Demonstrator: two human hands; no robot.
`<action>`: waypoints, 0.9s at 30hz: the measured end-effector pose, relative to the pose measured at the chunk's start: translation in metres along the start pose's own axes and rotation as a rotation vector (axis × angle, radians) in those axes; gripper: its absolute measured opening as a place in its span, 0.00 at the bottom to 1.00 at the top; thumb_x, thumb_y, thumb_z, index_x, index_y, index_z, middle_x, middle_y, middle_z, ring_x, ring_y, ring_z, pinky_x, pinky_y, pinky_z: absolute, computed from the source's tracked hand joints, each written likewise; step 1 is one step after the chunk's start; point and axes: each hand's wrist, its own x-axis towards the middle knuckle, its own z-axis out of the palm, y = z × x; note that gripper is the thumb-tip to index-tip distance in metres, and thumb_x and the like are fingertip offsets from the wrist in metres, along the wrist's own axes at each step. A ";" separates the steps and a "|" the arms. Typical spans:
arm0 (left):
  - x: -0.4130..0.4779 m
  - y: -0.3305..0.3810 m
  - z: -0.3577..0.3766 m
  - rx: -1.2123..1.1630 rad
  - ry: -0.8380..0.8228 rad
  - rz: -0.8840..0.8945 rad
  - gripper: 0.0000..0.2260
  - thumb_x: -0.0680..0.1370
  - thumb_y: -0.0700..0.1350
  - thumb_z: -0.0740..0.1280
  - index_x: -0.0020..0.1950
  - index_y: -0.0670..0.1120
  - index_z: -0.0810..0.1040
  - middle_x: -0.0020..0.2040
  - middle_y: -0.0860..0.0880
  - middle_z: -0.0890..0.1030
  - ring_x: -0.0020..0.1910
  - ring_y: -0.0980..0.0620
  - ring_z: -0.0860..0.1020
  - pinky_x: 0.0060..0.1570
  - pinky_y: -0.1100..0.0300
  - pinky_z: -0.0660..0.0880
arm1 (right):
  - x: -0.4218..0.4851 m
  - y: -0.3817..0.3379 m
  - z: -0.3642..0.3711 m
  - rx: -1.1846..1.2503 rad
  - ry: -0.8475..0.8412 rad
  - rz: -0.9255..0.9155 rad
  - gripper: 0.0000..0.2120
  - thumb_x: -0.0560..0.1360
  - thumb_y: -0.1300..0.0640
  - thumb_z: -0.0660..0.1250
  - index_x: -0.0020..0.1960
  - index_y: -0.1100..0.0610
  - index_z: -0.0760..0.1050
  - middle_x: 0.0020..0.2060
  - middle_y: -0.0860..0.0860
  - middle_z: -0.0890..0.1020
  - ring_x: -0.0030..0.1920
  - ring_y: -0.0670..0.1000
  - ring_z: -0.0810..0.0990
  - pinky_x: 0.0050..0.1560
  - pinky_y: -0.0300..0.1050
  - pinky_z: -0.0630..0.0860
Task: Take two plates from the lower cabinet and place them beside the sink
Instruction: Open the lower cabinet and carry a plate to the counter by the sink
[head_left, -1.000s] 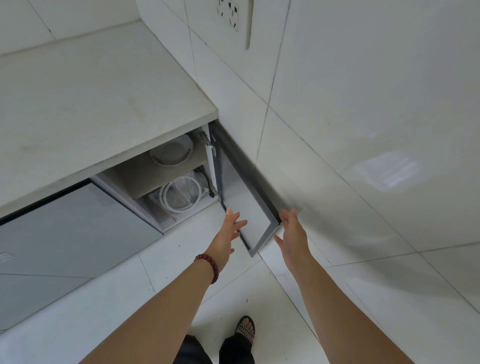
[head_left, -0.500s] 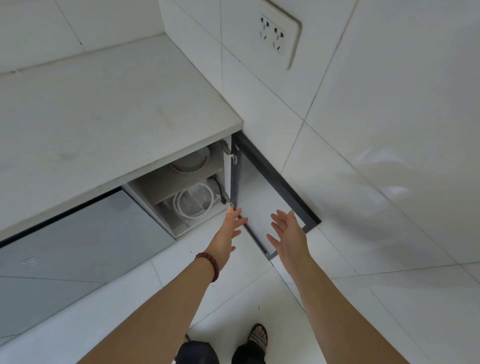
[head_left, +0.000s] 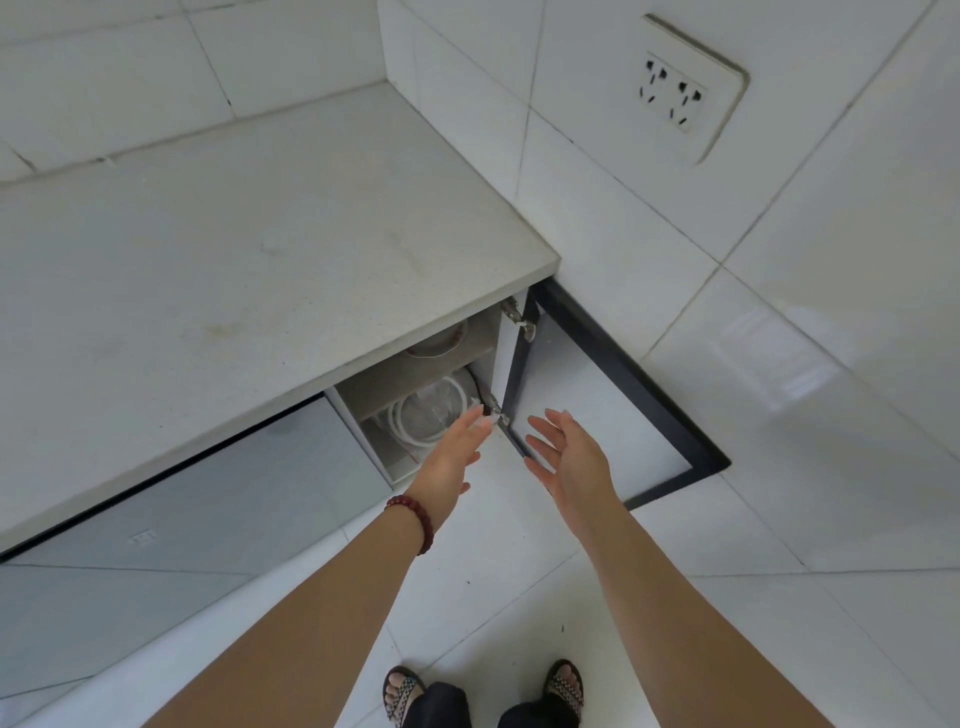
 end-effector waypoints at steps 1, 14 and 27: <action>0.001 0.000 -0.007 0.005 0.000 0.009 0.24 0.78 0.60 0.54 0.73 0.56 0.61 0.74 0.50 0.66 0.71 0.46 0.65 0.68 0.46 0.62 | 0.001 0.001 0.006 -0.001 -0.007 -0.001 0.17 0.82 0.51 0.53 0.67 0.54 0.69 0.61 0.51 0.78 0.66 0.56 0.74 0.63 0.52 0.72; 0.035 0.013 -0.037 -0.116 0.143 0.068 0.19 0.73 0.63 0.58 0.64 0.64 0.65 0.69 0.54 0.71 0.66 0.50 0.69 0.62 0.52 0.65 | 0.060 -0.023 0.049 -0.119 -0.173 0.026 0.08 0.80 0.54 0.59 0.55 0.52 0.75 0.55 0.51 0.81 0.59 0.51 0.78 0.55 0.46 0.76; 0.147 -0.036 -0.039 -0.212 0.295 0.102 0.14 0.79 0.57 0.56 0.64 0.62 0.68 0.68 0.53 0.71 0.66 0.52 0.70 0.65 0.51 0.66 | 0.192 0.006 0.065 -0.171 -0.276 0.058 0.13 0.80 0.53 0.58 0.59 0.55 0.76 0.56 0.52 0.82 0.58 0.52 0.78 0.61 0.50 0.75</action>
